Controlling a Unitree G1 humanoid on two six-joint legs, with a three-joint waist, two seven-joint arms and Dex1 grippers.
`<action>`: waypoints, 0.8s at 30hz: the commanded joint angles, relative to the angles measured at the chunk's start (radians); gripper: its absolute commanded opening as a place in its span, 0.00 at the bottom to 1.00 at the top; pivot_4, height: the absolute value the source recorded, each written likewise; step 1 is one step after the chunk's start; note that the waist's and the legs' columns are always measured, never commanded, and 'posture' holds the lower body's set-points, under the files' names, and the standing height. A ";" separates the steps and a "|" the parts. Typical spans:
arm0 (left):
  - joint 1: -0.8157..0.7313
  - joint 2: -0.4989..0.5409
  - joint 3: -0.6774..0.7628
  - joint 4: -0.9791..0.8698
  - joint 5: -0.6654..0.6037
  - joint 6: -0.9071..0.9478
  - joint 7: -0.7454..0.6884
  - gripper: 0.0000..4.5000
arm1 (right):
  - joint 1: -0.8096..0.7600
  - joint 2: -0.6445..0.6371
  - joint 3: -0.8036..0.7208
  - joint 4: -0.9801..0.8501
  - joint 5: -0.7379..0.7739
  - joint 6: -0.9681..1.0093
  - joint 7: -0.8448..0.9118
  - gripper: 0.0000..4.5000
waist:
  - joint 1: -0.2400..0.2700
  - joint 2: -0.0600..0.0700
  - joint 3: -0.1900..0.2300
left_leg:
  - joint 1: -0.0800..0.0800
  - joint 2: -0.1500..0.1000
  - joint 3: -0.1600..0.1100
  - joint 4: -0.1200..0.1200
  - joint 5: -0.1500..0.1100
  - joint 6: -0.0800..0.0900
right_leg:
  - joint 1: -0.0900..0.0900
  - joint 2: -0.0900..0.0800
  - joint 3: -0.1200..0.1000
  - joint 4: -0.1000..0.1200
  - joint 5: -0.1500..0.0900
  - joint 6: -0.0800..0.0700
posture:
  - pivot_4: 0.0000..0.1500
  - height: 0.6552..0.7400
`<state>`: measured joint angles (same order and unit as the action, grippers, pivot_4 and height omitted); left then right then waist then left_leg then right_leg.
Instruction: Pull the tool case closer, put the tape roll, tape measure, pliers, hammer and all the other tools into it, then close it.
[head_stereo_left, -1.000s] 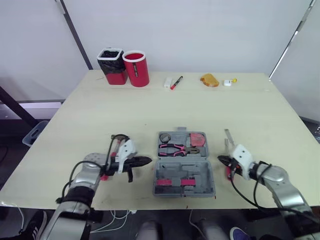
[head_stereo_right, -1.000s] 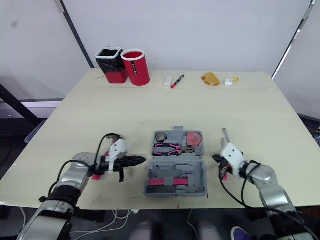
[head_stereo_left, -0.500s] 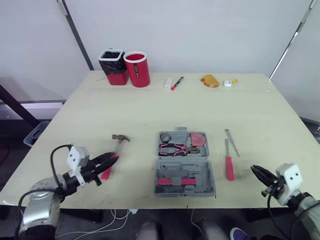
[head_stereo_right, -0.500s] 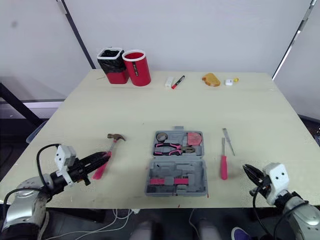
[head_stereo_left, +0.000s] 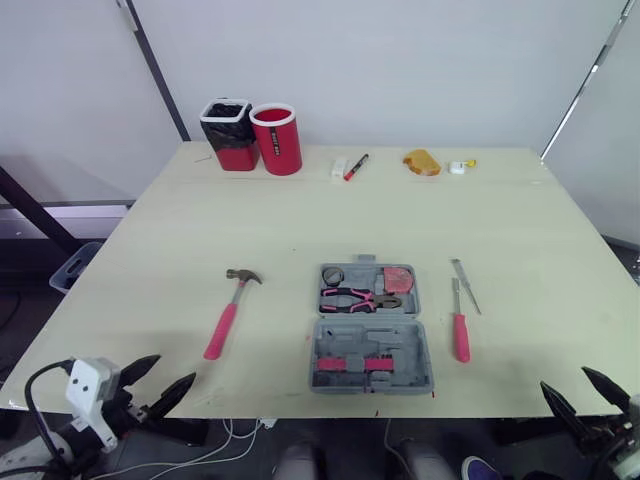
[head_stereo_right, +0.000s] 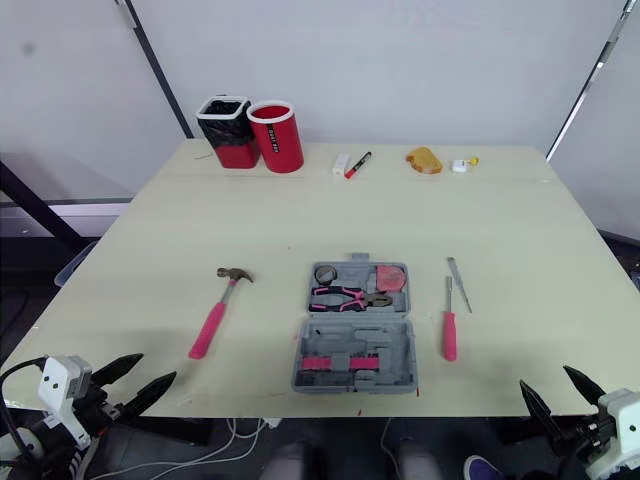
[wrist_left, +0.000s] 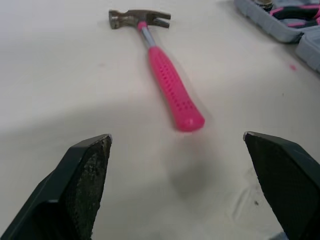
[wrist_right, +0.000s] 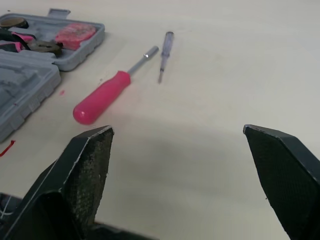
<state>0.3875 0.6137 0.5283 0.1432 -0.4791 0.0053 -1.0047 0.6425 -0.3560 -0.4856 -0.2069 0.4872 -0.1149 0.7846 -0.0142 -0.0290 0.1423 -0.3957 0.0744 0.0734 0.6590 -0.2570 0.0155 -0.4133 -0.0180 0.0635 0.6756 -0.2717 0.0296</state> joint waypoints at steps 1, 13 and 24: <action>0.020 -0.001 0.039 -0.044 -0.030 -0.011 0.003 1.00 | 0.005 -0.003 -0.035 0.007 0.024 -0.037 0.013 0.98 | 0.000 0.000 0.000 | 0.000 0.000 0.000 0.000 0.000 0.000 | 0.000 0.000 0.001 0.000 0.000 0.000 | 1.00 1.00; -0.031 -0.038 0.002 -0.147 -0.037 0.060 0.123 1.00 | -0.037 -0.082 -0.014 0.016 0.086 -0.032 0.129 0.98 | 0.001 0.000 0.000 | 0.000 -0.001 0.001 -0.004 0.000 0.000 | 0.000 0.000 0.001 -0.004 0.002 -0.003 | 1.00 1.00; -0.138 -0.116 -0.087 -0.269 0.016 0.229 0.395 1.00 | -0.109 -0.162 0.088 -0.135 0.116 0.039 0.210 0.98 | -0.001 -0.001 -0.001 | 0.000 -0.002 0.001 -0.005 0.000 0.001 | 0.001 0.007 -0.001 -0.003 0.002 -0.003 | 1.00 1.00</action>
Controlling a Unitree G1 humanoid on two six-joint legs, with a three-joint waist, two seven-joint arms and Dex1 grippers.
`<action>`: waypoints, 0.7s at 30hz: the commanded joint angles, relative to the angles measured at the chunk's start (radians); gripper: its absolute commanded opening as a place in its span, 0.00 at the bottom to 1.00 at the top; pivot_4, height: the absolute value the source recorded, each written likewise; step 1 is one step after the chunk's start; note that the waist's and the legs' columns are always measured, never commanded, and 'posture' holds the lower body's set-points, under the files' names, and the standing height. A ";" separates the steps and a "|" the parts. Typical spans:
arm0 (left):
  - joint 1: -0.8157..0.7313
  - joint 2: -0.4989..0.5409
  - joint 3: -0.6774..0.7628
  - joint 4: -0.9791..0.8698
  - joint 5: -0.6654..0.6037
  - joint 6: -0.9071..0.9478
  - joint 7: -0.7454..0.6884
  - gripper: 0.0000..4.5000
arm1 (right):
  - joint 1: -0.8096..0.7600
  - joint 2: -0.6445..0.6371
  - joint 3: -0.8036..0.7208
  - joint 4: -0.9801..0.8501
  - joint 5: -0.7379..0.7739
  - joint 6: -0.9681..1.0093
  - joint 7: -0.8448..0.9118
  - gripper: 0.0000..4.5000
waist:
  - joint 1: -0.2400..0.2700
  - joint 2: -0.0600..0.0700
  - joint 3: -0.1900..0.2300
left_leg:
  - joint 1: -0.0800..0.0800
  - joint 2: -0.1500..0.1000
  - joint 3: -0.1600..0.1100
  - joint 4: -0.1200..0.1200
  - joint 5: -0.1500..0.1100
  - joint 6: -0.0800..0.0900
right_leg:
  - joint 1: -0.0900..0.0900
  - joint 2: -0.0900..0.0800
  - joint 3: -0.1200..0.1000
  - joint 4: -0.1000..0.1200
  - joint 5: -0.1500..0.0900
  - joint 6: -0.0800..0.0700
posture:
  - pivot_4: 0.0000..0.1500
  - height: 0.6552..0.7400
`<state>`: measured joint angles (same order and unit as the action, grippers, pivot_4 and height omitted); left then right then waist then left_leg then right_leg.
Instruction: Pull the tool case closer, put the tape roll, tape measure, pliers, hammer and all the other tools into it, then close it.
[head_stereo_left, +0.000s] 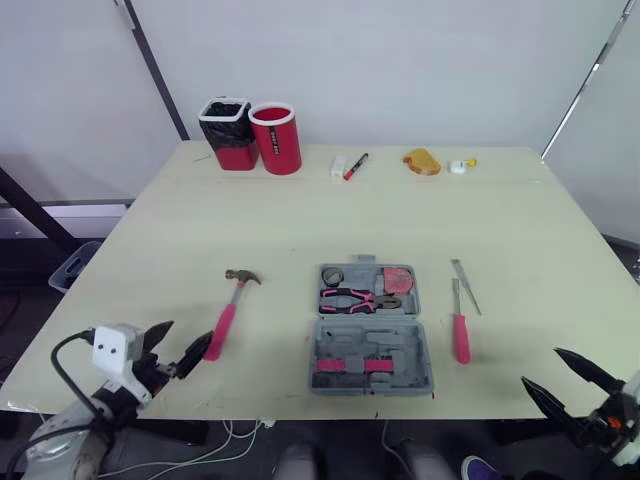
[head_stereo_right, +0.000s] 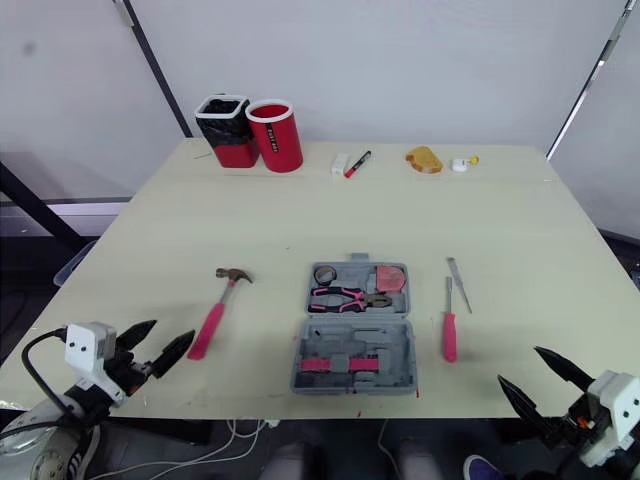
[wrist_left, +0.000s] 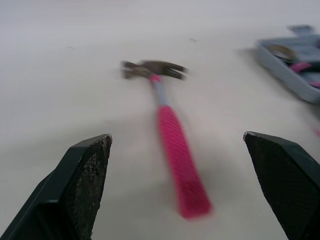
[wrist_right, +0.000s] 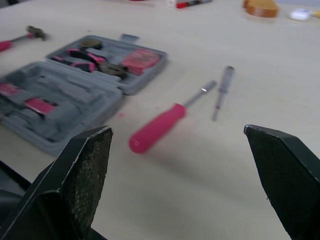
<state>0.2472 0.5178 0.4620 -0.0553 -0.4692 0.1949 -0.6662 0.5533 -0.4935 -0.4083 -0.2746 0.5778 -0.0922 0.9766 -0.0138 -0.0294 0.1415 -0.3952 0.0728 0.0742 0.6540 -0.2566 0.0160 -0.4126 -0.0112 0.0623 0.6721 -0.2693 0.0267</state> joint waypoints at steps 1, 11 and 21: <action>0.000 -0.028 -0.027 -0.082 0.007 0.053 0.075 1.00 | -0.031 -0.032 0.018 -0.076 0.026 0.024 0.019 0.98 | -0.001 -0.001 0.000 | 0.000 0.000 0.000 0.000 0.000 0.000 | 0.000 0.000 0.000 0.000 0.001 0.002 | 1.00 1.00; -0.045 0.038 -0.122 -0.161 0.006 0.023 -0.064 1.00 | -0.258 -0.060 0.106 -0.037 -0.122 0.180 -0.202 0.98 | 0.003 -0.001 0.000 | -0.001 -0.003 0.000 0.000 0.000 0.000 | 0.000 0.002 -0.002 0.000 0.002 0.002 | 1.00 1.00; -0.173 0.223 -0.240 -0.094 -0.021 -0.057 -0.443 1.00 | -0.540 0.004 0.218 0.099 -0.300 0.385 -0.503 0.98 | 0.000 0.000 0.000 | -0.001 -0.003 0.002 0.000 0.000 0.000 | -0.001 0.002 -0.001 0.001 0.002 0.002 | 1.00 1.00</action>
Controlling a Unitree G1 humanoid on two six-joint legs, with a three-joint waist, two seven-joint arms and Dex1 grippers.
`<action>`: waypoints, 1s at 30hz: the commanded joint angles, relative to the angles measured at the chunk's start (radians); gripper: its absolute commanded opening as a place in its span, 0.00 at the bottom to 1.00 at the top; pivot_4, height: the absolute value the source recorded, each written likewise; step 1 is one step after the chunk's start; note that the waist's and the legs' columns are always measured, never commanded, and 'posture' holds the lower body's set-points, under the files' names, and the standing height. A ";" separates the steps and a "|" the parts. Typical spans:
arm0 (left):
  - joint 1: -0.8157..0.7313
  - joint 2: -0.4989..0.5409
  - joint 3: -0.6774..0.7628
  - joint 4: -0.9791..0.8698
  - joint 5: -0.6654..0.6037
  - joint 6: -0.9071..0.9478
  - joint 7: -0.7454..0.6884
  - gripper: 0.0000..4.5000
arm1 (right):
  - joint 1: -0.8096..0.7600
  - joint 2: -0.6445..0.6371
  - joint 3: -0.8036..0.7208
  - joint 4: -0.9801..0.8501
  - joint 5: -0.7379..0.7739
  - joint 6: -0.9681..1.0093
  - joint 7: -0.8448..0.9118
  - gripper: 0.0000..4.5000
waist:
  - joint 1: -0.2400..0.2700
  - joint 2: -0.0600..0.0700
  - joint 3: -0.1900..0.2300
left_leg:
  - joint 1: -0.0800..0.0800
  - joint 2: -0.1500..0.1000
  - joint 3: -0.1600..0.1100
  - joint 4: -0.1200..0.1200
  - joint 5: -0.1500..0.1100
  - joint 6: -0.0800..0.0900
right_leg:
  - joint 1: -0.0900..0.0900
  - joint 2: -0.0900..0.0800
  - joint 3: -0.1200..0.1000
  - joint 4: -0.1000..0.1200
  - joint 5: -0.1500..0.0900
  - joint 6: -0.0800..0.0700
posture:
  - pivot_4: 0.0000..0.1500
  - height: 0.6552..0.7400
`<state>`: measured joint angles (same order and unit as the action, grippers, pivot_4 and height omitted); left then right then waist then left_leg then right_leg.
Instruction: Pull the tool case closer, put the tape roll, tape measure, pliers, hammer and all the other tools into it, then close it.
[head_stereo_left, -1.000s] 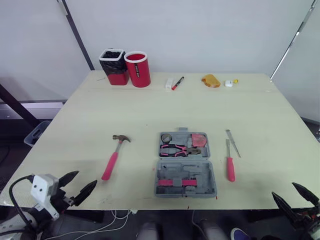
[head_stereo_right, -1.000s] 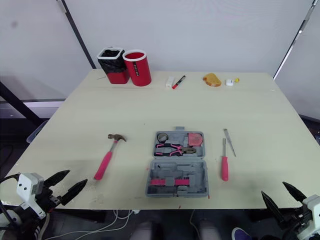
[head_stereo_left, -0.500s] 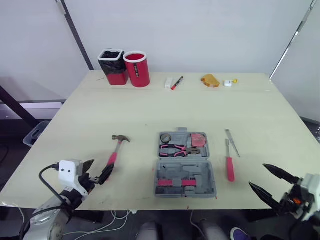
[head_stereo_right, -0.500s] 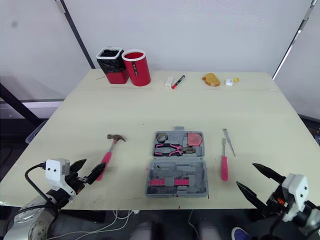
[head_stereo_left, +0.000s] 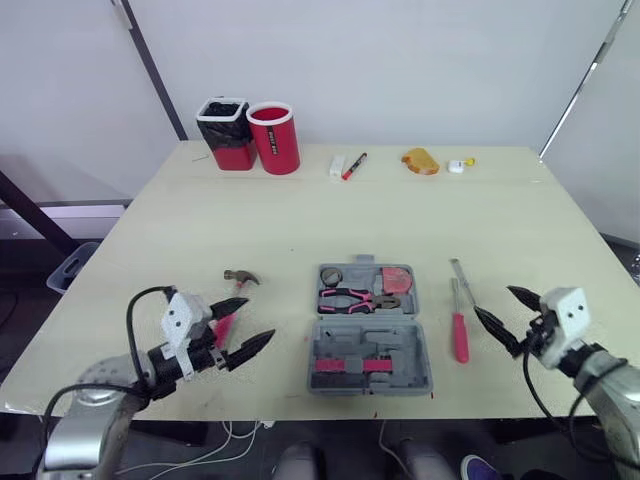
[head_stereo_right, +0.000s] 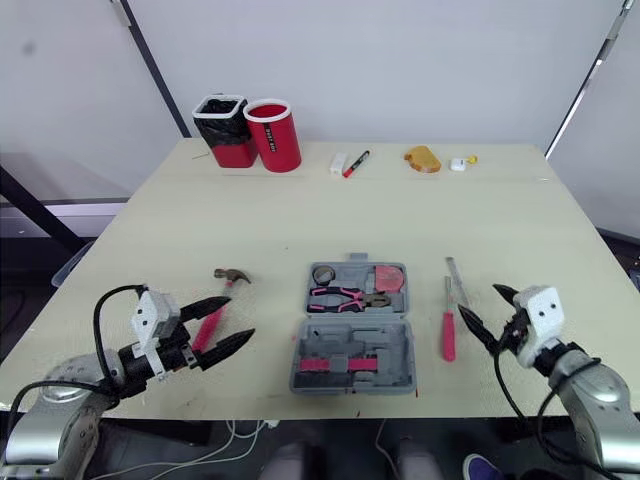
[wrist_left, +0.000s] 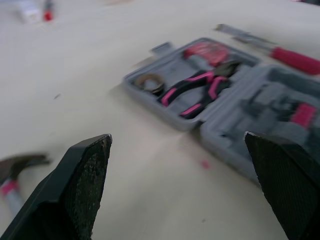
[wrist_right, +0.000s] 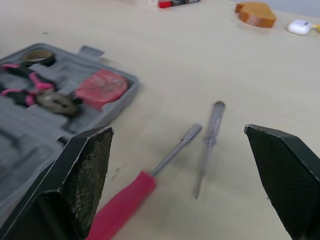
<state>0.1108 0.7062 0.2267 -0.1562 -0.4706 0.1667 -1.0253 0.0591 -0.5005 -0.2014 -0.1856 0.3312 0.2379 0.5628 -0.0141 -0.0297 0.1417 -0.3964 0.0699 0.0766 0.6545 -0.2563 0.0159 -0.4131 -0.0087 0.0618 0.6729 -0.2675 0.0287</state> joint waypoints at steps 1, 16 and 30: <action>-0.061 0.052 -0.022 0.007 -0.021 -0.028 -0.121 1.00 | -0.074 0.029 0.017 0.023 -0.049 0.081 -0.110 0.98 | 0.000 0.000 0.000 | 0.000 0.000 0.000 0.000 0.000 0.000 | 0.000 0.000 0.000 0.000 0.000 0.000 | 1.00 1.00; -0.313 0.125 -0.108 -0.040 -0.113 0.112 -0.296 1.00 | -0.334 0.132 0.029 0.358 -0.093 0.102 -0.206 0.98 | -0.005 0.002 0.001 | 0.000 0.002 0.001 0.000 0.000 0.000 | 0.000 0.005 0.002 0.001 0.001 0.001 | 1.00 1.00; -0.355 0.129 -0.088 -0.135 -0.217 0.273 -0.247 1.00 | -0.441 0.133 0.057 0.645 -0.183 -0.047 -0.185 0.98 | -0.008 0.002 0.002 | 0.000 0.002 0.001 0.000 0.000 0.000 | -0.001 0.006 0.003 0.002 0.001 0.001 | 1.00 1.00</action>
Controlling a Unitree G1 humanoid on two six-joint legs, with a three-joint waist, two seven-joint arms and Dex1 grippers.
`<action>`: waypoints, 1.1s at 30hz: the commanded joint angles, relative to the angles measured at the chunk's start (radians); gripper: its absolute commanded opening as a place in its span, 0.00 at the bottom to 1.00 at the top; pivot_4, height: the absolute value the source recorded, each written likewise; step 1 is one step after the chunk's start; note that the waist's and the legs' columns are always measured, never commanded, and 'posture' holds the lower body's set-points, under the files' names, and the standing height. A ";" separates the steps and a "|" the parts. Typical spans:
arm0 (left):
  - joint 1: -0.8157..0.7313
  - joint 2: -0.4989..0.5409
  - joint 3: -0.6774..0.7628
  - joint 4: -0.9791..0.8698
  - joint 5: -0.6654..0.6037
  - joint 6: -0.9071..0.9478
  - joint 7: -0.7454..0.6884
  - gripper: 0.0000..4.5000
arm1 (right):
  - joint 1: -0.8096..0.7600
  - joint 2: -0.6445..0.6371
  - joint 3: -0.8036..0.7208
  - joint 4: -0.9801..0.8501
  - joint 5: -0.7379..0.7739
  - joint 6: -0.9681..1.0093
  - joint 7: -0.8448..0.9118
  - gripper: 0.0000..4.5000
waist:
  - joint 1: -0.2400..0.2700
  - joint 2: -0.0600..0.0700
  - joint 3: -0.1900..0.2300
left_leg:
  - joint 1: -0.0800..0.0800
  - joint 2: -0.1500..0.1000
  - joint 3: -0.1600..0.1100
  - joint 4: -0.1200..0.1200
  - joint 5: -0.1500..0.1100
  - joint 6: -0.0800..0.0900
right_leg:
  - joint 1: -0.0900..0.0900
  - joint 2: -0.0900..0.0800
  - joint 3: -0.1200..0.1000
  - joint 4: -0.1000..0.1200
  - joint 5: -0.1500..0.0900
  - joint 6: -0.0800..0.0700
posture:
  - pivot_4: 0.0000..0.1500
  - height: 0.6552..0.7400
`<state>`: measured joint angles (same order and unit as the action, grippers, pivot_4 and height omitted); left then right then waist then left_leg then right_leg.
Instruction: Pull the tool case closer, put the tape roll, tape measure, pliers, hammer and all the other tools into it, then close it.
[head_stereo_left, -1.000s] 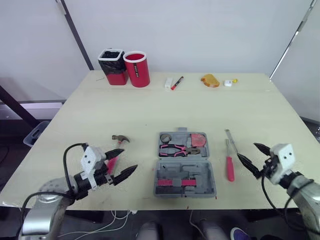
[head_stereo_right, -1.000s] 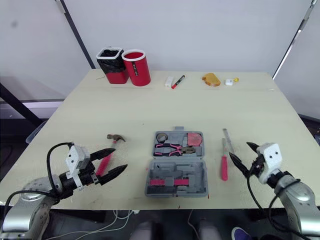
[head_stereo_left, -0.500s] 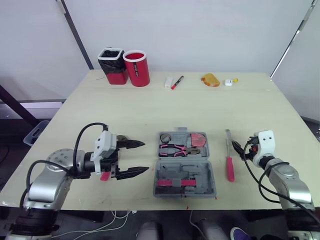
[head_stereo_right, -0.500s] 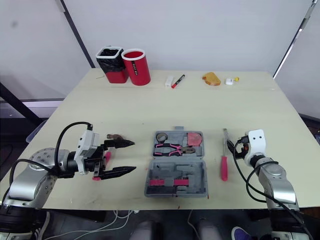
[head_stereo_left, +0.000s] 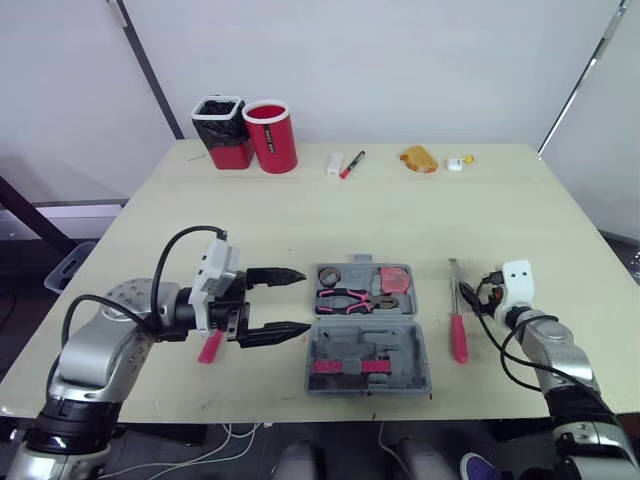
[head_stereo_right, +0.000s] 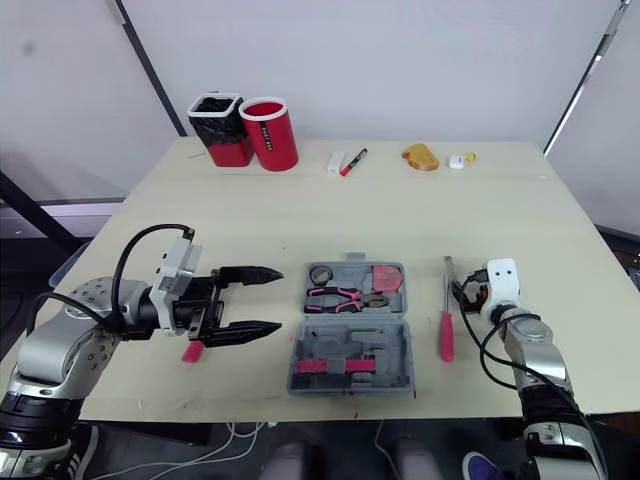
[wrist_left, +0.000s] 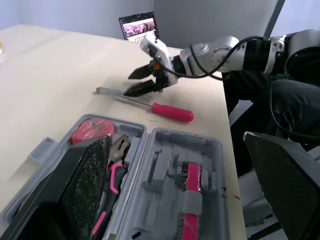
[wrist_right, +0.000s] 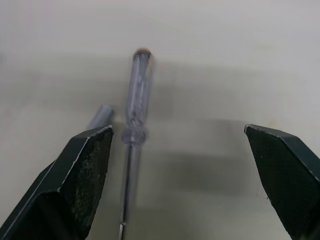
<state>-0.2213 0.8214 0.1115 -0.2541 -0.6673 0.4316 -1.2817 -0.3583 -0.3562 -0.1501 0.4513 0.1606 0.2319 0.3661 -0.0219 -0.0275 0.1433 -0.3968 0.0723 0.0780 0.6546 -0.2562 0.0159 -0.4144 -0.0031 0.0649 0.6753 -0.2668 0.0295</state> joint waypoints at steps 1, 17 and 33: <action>-0.029 0.013 0.027 -0.038 -0.020 0.010 0.014 1.00 | -0.030 -0.008 0.007 0.021 -0.014 -0.046 0.012 0.98 | -0.002 0.000 0.000 | 0.000 0.000 0.000 0.000 0.000 0.000 | 0.000 0.000 0.000 0.001 0.000 0.000 | 1.00 1.00; -0.043 0.007 0.029 -0.034 -0.010 0.001 0.029 1.00 | -0.115 0.017 0.012 0.183 -0.013 -0.095 0.068 0.03 | -0.020 0.000 0.000 | 0.001 0.000 0.000 0.000 0.000 0.000 | -0.001 0.000 0.001 0.002 0.000 0.000 | 1.00 1.00; -0.038 0.012 0.032 0.002 0.011 -0.049 0.005 1.00 | 0.007 -0.085 0.024 -0.135 -0.012 -0.051 0.140 0.03 | -0.017 0.003 0.002 | 0.000 0.000 0.001 0.000 0.000 0.000 | -0.001 0.000 0.002 0.002 0.000 0.000 | 1.00 1.00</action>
<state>-0.2521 0.8223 0.1145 -0.2500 -0.6571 0.4053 -1.2655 -0.3641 -0.4157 -0.1295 0.4155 0.1427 0.1612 0.4819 -0.0393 -0.0249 0.1449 -0.3971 0.0723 0.0787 0.6551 -0.2562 0.0157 -0.4157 -0.0030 0.0665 0.6772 -0.2669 0.0297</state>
